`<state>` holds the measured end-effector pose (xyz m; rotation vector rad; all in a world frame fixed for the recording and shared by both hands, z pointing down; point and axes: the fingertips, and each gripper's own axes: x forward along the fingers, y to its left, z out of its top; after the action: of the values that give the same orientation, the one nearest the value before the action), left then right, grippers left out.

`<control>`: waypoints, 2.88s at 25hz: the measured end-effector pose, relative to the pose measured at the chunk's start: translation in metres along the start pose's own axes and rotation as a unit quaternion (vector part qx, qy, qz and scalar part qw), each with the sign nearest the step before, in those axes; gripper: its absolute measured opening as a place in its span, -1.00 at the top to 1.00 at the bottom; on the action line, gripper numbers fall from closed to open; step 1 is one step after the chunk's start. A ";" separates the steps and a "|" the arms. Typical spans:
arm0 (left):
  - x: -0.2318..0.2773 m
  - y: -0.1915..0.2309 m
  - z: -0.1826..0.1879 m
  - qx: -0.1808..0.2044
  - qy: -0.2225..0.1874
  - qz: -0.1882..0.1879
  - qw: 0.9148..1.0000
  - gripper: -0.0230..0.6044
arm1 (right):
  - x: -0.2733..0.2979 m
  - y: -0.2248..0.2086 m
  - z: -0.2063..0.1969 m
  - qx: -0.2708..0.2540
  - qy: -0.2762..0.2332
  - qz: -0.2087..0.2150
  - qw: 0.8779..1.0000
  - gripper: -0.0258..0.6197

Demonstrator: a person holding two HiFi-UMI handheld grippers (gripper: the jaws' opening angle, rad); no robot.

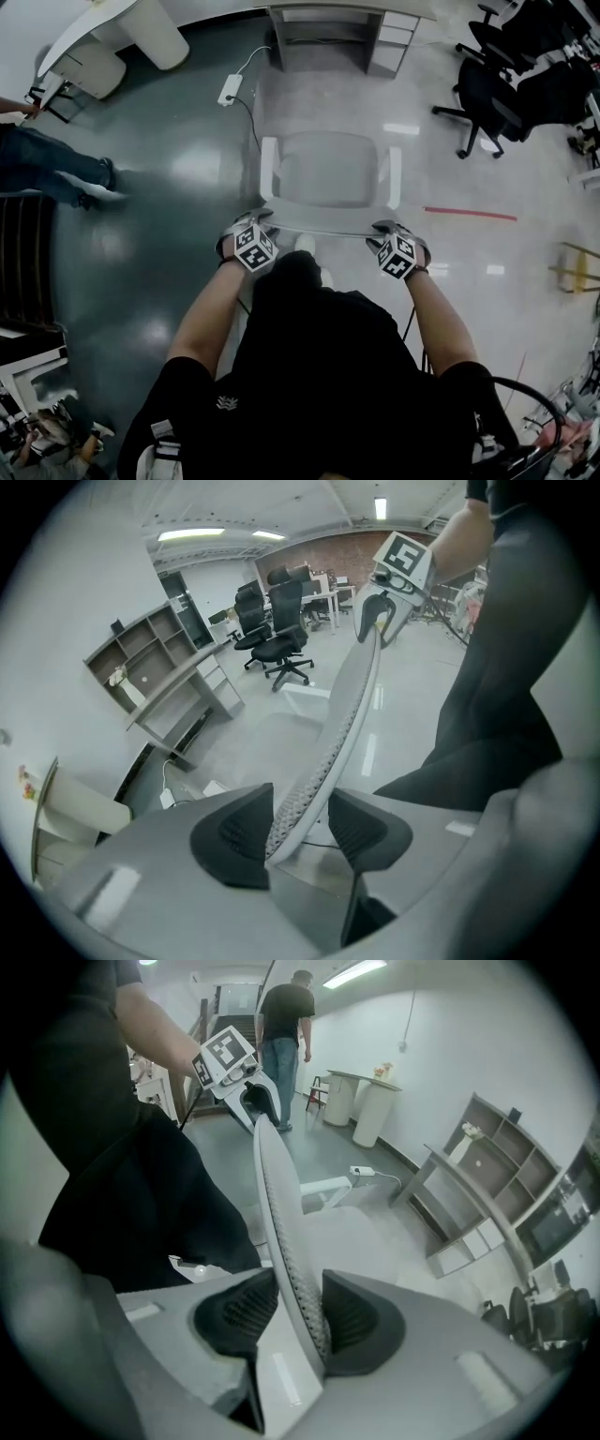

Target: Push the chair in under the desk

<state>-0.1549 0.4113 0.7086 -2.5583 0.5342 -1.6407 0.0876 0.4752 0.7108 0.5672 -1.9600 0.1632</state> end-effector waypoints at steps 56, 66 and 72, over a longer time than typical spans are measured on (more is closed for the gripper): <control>0.164 0.427 0.095 0.028 0.011 -0.030 0.999 0.32 | 0.134 -0.417 0.134 0.040 -0.003 -0.034 0.999 0.43; 0.196 0.495 0.125 0.020 0.025 -0.034 0.999 0.32 | 0.150 -0.499 0.147 0.035 -0.008 -0.019 0.999 0.44; 0.217 0.532 0.142 0.008 0.036 -0.034 0.999 0.32 | 0.160 -0.546 0.151 0.032 -0.008 -0.008 0.999 0.44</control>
<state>-0.0845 -0.1763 0.7134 -2.5422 0.4412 -1.7564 0.1582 -0.1095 0.7107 0.6281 -1.9714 0.2118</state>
